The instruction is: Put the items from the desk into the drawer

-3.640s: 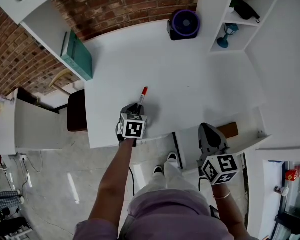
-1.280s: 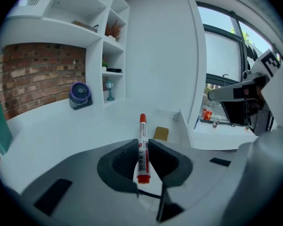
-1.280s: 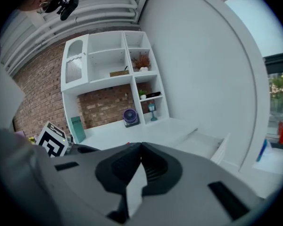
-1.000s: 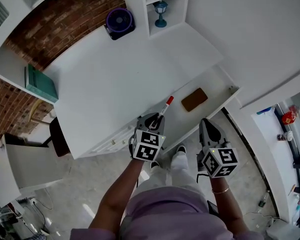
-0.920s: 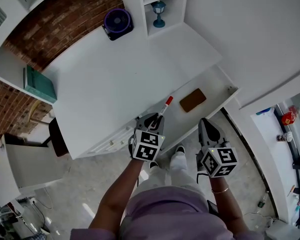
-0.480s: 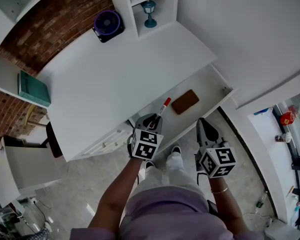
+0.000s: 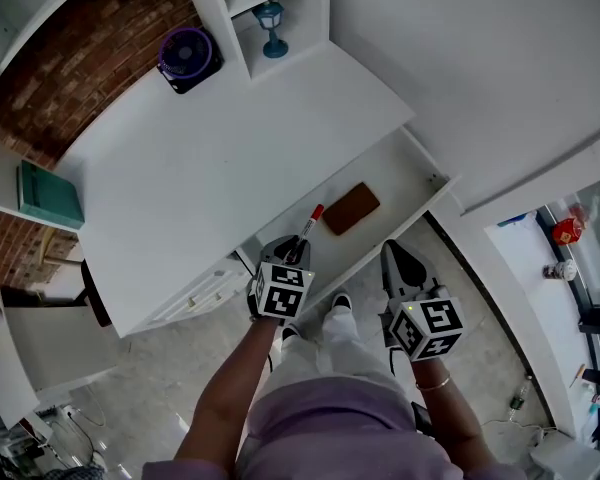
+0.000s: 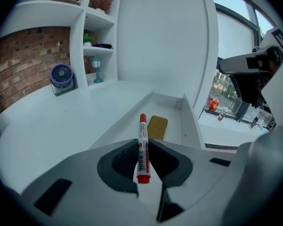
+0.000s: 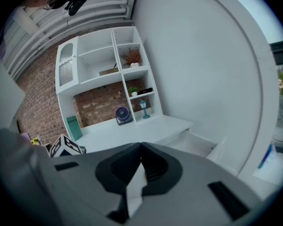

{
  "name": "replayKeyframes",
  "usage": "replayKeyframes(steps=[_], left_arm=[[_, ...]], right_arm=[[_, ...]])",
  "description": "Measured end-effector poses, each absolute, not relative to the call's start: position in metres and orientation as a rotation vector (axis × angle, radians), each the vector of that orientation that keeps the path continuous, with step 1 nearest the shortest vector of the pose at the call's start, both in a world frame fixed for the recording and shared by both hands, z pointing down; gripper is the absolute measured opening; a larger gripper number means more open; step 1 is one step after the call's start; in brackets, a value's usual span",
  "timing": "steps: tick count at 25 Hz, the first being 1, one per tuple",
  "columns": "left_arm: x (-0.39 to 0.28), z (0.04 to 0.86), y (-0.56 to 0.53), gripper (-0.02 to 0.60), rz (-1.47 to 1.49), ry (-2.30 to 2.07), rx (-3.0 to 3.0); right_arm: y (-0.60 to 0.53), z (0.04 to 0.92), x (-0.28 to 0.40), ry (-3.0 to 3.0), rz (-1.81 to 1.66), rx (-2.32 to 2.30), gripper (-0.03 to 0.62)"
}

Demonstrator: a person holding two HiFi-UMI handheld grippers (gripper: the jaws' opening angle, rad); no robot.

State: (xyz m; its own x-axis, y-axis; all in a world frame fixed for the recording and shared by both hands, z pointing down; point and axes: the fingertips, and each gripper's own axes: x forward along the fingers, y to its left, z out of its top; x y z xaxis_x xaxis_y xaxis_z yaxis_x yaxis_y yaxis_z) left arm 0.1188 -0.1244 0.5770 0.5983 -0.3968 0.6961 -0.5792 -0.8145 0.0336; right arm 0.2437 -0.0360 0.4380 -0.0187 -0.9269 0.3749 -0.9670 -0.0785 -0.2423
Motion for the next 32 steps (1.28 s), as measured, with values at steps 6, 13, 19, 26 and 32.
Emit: replayKeyframes(steps=[6,13,19,26,32], left_arm=[[0.128,0.596,-0.136,0.066,1.072,-0.82,2.541],[0.136,0.62,-0.148,0.066,1.136,-0.833,2.492],[0.14,0.643,-0.159,0.066,1.185,-0.845,2.428],[0.145,0.66,-0.167,0.067,1.219,-0.843,2.39],[0.147,0.671,-0.169,0.067,1.259,-0.828,2.375]], right_arm=[[-0.04,0.439,0.256,-2.071,0.688,2.125,0.003],[-0.041,0.445,0.271,-2.051,0.704,2.123,0.004],[-0.046,0.45,0.284,-2.039,0.716,2.112,0.003],[-0.052,0.455,0.292,-2.034,0.731,2.098,0.003],[-0.055,0.459,0.293,-2.032,0.746,2.088,0.003]])
